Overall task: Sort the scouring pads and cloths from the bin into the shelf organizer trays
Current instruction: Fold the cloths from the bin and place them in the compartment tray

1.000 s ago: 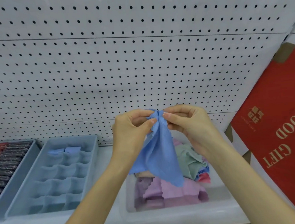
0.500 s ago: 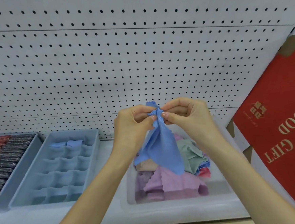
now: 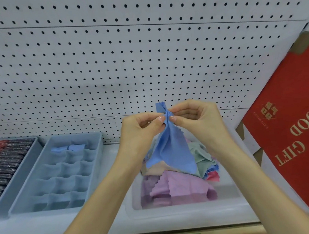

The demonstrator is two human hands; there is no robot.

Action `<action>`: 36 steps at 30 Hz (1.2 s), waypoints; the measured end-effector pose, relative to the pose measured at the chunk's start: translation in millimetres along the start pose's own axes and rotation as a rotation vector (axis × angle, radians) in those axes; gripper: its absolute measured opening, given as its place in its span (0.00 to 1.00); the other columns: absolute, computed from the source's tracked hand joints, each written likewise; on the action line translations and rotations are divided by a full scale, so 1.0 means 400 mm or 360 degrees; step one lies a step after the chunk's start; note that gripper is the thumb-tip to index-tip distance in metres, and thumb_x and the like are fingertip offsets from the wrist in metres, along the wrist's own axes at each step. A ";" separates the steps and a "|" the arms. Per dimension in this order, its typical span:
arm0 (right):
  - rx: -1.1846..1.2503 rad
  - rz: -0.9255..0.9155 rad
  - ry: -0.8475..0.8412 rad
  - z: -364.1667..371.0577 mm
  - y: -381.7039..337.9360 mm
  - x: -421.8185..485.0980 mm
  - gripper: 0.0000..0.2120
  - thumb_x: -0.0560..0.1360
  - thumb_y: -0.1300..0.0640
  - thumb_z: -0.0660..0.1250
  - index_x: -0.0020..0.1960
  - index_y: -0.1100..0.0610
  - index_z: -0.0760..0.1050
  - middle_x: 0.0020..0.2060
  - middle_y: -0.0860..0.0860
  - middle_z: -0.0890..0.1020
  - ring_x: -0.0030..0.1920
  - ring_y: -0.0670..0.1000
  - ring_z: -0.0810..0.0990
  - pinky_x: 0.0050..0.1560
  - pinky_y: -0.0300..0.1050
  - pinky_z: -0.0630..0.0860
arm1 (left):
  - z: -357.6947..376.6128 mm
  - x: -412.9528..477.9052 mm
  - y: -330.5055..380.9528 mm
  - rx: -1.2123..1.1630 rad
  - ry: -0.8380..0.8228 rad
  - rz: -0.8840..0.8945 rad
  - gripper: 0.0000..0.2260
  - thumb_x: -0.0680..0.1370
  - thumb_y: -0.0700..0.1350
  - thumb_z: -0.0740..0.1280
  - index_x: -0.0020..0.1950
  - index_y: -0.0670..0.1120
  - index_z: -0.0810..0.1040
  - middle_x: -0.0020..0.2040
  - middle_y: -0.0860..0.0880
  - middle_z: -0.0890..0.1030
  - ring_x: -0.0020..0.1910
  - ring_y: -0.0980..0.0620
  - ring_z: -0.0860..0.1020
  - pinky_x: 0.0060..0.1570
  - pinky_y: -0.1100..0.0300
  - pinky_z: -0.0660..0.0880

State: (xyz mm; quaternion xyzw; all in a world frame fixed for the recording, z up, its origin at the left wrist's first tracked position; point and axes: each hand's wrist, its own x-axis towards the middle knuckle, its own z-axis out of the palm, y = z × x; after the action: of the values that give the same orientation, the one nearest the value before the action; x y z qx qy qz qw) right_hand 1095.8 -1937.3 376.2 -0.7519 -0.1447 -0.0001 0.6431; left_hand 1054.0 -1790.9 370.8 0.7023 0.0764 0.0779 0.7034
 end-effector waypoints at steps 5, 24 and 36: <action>0.0031 -0.0001 0.0028 0.010 -0.002 -0.008 0.10 0.70 0.69 0.72 0.39 0.55 0.81 0.35 0.47 0.85 0.39 0.46 0.84 0.46 0.39 0.80 | 0.008 -0.001 -0.006 -0.0012 0.0106 -0.0002 0.06 0.77 0.36 0.67 0.44 0.40 0.85 0.42 0.43 0.85 0.45 0.47 0.84 0.51 0.57 0.81; 0.0171 0.0046 0.0115 0.027 0.003 -0.021 0.10 0.71 0.70 0.71 0.39 0.55 0.82 0.34 0.48 0.85 0.37 0.46 0.84 0.41 0.36 0.78 | 0.024 -0.019 -0.027 0.0142 0.0260 0.0196 0.09 0.76 0.38 0.69 0.42 0.51 0.85 0.39 0.51 0.85 0.44 0.50 0.84 0.52 0.46 0.80; 0.0376 0.0101 0.0157 0.027 0.004 -0.030 0.07 0.69 0.67 0.74 0.44 0.59 0.80 0.38 0.51 0.85 0.41 0.46 0.84 0.43 0.34 0.76 | 0.028 -0.039 -0.009 -0.0033 0.0008 0.0129 0.19 0.76 0.27 0.62 0.54 0.48 0.83 0.56 0.47 0.82 0.52 0.55 0.82 0.50 0.69 0.76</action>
State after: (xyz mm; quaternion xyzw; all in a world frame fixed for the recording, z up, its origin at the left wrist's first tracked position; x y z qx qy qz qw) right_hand 1082.5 -1929.6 370.5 -0.6743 -0.0881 0.0001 0.7332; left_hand 1041.0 -1805.0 367.2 0.6973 0.0487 0.1088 0.7068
